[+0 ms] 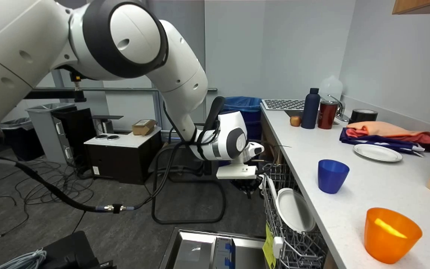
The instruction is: Close the top drawer of the dishwasher
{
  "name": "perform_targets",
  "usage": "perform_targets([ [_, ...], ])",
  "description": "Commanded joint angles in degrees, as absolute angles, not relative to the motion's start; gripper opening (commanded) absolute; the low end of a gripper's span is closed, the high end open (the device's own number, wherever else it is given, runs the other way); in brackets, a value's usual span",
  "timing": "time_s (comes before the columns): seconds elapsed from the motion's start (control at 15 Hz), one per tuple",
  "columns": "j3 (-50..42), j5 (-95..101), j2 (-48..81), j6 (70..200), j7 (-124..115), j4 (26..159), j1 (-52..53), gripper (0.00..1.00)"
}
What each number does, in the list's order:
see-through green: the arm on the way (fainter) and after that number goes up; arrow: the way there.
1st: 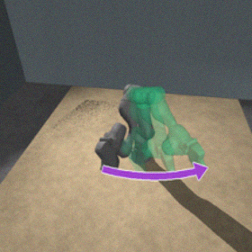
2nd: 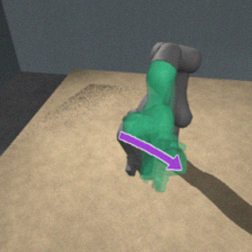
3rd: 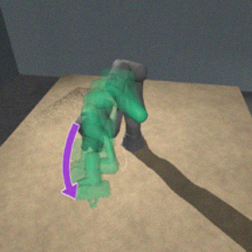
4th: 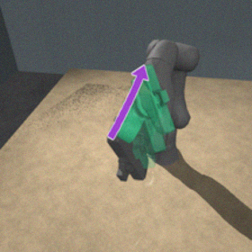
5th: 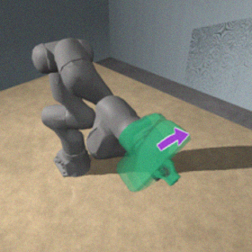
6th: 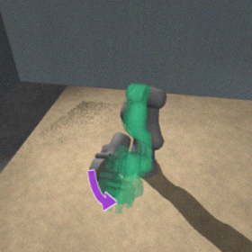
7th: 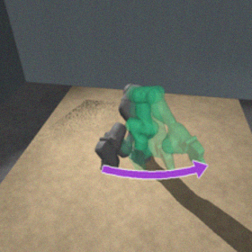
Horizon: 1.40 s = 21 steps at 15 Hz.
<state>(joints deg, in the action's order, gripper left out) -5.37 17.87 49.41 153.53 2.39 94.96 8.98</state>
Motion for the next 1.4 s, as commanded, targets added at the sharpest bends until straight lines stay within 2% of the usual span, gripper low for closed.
perform_targets([
  [0.0,-6.9,19.4,51.2,151.2,2.9,93.0,9.8,0.0],
  [1.33,-17.7,28.4,53.4,150.2,-1.2,87.6,11.5,0.0],
])
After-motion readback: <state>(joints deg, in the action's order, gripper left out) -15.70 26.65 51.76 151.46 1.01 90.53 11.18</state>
